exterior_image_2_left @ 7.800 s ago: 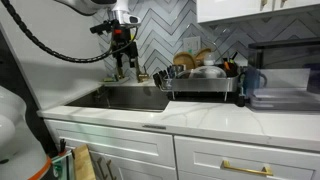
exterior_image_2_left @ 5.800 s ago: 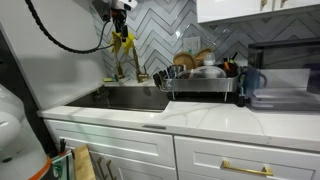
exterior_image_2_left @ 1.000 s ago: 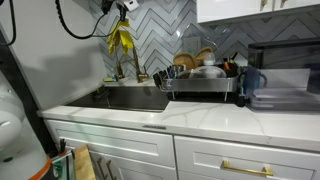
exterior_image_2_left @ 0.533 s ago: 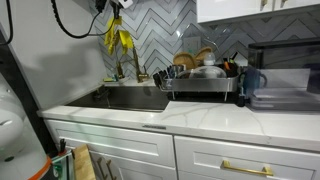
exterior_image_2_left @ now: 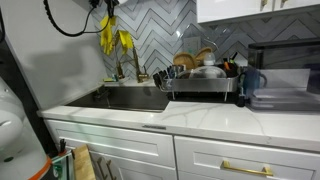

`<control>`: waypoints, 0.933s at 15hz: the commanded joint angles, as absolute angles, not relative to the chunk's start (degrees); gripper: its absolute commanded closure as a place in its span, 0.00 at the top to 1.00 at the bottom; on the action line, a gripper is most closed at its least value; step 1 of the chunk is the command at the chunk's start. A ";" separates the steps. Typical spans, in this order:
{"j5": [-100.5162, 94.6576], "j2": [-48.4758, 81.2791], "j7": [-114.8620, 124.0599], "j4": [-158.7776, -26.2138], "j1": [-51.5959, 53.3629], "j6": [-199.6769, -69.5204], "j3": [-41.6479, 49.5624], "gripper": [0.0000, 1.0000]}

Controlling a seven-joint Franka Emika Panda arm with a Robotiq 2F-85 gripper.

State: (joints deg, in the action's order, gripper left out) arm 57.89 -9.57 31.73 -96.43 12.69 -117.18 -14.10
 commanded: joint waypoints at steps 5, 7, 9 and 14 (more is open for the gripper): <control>50.36 -16.66 35.56 -100.32 9.89 -106.81 -11.89 0.01; 50.25 -17.64 34.87 -100.84 9.63 -103.79 -11.38 0.01; 49.21 -18.57 35.02 -101.28 9.18 -100.53 -11.18 0.01; 42.13 -20.57 36.19 -102.48 6.54 -97.71 -11.29 0.01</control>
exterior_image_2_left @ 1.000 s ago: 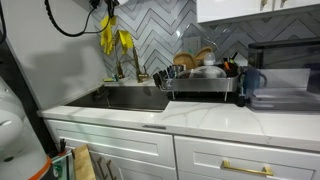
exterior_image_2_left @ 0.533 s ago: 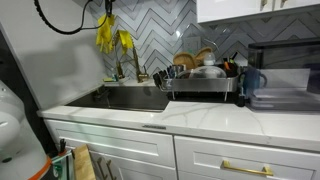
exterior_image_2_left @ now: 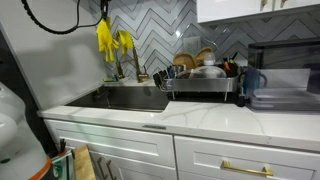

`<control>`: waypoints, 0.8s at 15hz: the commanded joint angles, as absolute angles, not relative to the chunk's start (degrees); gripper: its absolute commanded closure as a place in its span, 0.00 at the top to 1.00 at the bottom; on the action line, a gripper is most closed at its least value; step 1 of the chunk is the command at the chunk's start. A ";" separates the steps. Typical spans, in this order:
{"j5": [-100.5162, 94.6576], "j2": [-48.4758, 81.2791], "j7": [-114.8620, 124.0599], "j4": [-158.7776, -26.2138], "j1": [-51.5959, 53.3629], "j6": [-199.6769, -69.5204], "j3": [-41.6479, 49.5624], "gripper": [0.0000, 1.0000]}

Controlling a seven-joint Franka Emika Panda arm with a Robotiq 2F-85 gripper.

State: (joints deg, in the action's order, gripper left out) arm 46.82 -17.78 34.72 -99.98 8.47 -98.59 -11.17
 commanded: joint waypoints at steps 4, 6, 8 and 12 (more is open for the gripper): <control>33.36 -21.20 37.77 -105.29 3.71 -100.04 -10.76 0.01; 32.79 -20.73 37.05 -106.63 3.19 -101.26 -9.76 0.01; 33.69 -19.11 36.56 -104.36 3.82 -99.96 -9.42 0.02; 33.65 -19.17 36.55 -105.00 3.61 -100.17 -9.16 0.01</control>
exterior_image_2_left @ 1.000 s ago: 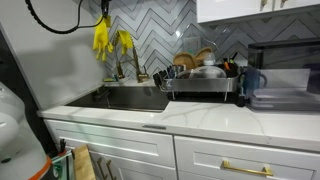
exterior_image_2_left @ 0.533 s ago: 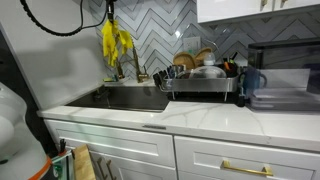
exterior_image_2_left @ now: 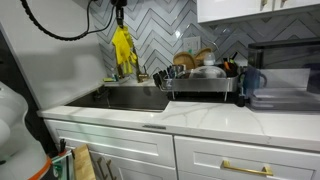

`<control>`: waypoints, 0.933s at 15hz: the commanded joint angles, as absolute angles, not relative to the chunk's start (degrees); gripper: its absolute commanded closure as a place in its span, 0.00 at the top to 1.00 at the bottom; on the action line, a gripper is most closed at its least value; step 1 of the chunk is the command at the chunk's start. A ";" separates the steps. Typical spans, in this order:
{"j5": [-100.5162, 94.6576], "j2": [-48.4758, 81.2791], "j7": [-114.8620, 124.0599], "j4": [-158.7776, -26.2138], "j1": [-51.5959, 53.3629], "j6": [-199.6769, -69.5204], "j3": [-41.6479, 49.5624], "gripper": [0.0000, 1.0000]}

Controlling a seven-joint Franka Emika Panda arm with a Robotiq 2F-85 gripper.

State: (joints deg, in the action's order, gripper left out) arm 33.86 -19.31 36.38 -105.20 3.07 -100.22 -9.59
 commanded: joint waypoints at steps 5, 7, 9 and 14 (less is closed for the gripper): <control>34.17 -16.04 33.80 -105.99 3.67 -104.15 -8.83 0.01; 34.63 -13.89 32.31 -105.86 4.15 -106.78 -9.11 0.01; 35.98 -11.68 33.21 -105.49 4.66 -109.28 -9.24 0.01; 34.80 -8.99 37.81 -104.80 5.04 -112.07 -8.95 0.02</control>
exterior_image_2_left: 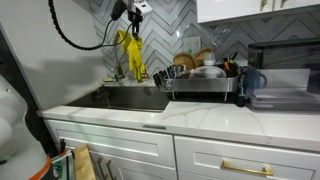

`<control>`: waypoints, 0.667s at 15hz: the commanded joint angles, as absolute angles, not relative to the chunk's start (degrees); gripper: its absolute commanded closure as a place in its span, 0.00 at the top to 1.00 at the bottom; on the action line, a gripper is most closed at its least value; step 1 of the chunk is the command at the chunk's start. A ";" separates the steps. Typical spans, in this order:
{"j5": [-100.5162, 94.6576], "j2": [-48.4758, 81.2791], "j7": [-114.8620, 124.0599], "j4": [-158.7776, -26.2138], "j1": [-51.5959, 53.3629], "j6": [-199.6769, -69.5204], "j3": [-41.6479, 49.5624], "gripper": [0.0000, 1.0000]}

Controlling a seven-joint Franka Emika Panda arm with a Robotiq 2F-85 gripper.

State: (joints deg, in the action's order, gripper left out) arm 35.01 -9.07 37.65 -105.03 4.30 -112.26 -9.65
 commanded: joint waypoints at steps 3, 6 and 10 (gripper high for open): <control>34.85 -7.64 38.57 -104.37 5.29 -113.33 -8.95 0.02; 36.18 -7.11 41.39 -103.73 5.27 -113.98 -8.96 0.01; 36.82 -6.03 54.28 -102.07 5.21 -119.16 -9.44 0.01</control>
